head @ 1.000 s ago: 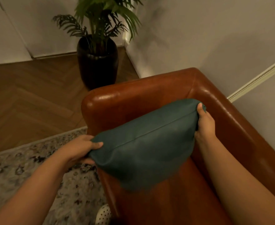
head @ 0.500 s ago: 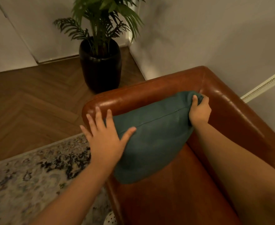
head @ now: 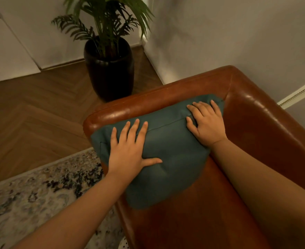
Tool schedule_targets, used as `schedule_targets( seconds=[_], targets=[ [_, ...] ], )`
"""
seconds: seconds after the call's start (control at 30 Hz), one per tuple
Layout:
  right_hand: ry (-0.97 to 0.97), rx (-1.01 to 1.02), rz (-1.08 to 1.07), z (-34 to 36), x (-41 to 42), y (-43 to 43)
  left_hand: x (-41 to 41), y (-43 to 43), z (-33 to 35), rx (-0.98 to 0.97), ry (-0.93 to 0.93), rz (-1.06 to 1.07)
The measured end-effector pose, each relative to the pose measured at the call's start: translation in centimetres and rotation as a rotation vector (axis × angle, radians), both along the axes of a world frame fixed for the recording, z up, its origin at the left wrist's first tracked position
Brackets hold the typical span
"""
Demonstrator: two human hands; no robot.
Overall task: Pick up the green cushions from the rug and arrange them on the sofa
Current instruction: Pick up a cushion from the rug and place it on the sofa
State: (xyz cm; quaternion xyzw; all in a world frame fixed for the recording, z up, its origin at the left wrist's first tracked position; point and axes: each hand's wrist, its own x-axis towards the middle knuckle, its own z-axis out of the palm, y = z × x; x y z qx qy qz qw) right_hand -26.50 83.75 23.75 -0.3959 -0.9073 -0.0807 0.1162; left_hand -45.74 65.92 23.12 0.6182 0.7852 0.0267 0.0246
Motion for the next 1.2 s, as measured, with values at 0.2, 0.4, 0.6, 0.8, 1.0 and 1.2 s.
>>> schedule_targets(
  seconds=[0.2,0.4,0.6,0.8,1.0,1.2],
  targets=[
    [-0.079,-0.032,-0.056,0.8,-0.8,0.4,-0.2,0.5,-0.2,0.034,0.049,0.015],
    [0.109,-0.033,-0.085,2.7,2.6,-4.4,0.9,-0.8,1.2,0.034,-0.010,-0.001],
    [0.213,-0.170,-0.160,5.6,9.5,-13.3,5.7,-3.1,4.1,0.305,-0.188,-0.237],
    [0.260,-0.164,-0.392,6.9,16.9,-25.5,12.3,-8.0,6.0,0.421,-0.352,-0.497],
    [0.326,-0.218,-0.640,6.9,23.8,-42.2,19.9,-16.8,5.3,0.332,-0.397,-0.772],
    [0.469,-0.238,-0.982,6.2,27.7,-62.3,27.0,-28.2,3.7,0.103,-0.393,-0.987]
  ],
)
